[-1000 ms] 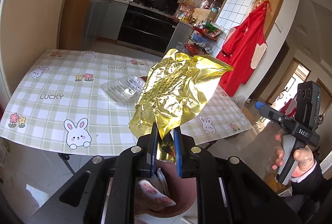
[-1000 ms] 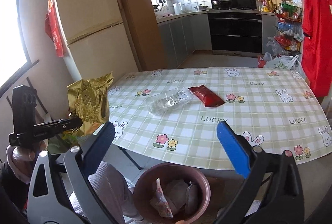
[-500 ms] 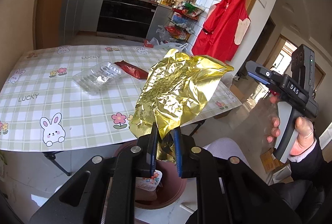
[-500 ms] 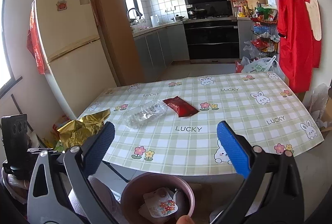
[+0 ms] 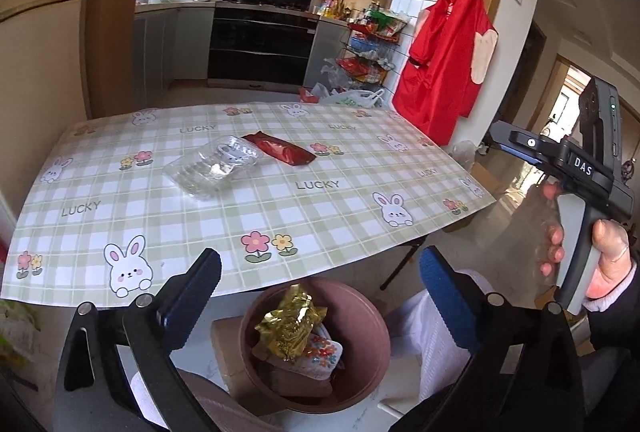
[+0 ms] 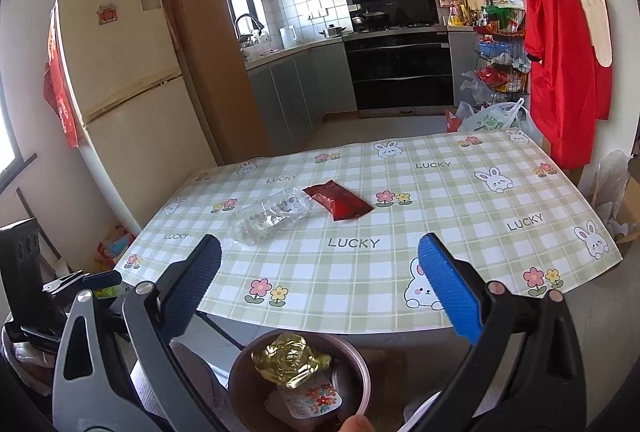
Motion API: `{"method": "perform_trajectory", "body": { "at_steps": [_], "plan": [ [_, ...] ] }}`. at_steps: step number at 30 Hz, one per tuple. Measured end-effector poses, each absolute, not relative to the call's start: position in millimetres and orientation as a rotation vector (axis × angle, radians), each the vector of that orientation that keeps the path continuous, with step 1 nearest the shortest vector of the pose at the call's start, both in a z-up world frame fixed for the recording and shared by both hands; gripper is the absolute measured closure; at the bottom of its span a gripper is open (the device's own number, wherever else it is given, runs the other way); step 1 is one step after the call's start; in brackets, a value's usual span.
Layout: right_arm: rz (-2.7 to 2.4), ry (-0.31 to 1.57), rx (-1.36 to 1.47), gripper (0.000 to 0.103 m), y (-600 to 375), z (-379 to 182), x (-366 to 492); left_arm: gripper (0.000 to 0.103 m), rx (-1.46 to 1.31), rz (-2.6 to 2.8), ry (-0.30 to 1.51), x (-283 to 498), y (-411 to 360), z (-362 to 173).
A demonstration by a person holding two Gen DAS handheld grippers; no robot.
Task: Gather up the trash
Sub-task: 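Reach the left tool to the clear plastic tray and close on its rim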
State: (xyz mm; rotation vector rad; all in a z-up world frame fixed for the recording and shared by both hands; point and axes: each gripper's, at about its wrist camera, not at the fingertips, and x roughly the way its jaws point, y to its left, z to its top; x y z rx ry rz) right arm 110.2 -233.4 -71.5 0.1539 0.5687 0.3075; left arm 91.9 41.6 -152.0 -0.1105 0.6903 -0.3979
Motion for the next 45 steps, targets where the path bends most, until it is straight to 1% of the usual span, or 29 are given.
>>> {"method": "perform_trajectory", "body": {
  "at_steps": [10,19,23,29,30,34,35,36,37,38,42,45],
  "plan": [
    [0.282,0.599,0.130,0.006,-227.3,-80.4,115.3,0.006,-0.112,-0.276,0.702,98.3,59.5,-163.0],
    [0.241,0.662,0.127,0.006,-230.2,-106.6,130.3,0.006,-0.132,-0.233,0.731,113.9,72.5,-179.8],
    [0.228,0.690,0.129,0.006,-231.3,-121.0,140.4,0.006,-0.172,-0.218,0.750,133.7,80.8,-189.5],
    [0.229,0.721,0.163,0.006,-237.3,-148.1,160.7,0.007,-0.260,-0.153,0.859,188.5,104.0,-212.6],
    [0.226,0.730,0.169,0.006,-238.4,-153.3,165.8,0.011,-0.275,-0.141,0.873,198.1,106.9,-215.5],
    [0.208,0.766,0.164,0.006,-241.3,-174.5,188.2,0.022,-0.356,-0.118,0.928,242.5,118.9,-232.2],
    [0.203,0.769,0.162,0.006,-242.0,-178.1,192.6,0.029,-0.379,-0.113,0.941,255.2,120.4,-237.4],
    [0.198,0.768,0.160,0.006,-242.8,-182.4,198.7,0.038,-0.401,-0.109,0.953,266.2,121.6,-241.9],
    [0.197,0.760,0.165,0.006,-244.1,-185.8,204.1,0.043,-0.425,-0.105,0.962,276.6,122.9,-246.5],
    [0.199,0.751,0.179,0.006,-246.0,-189.3,210.7,0.050,-0.451,-0.101,0.971,288.3,123.8,-251.5],
    [0.209,0.734,0.216,0.006,-250.9,-197.7,235.7,0.056,-0.463,-0.072,0.982,326.2,122.1,-269.4],
    [0.212,0.745,0.197,0.006,-245.6,-201.3,255.0,0.057,-0.474,-0.036,1.006,350.5,125.2,-287.8]
  ]
}}
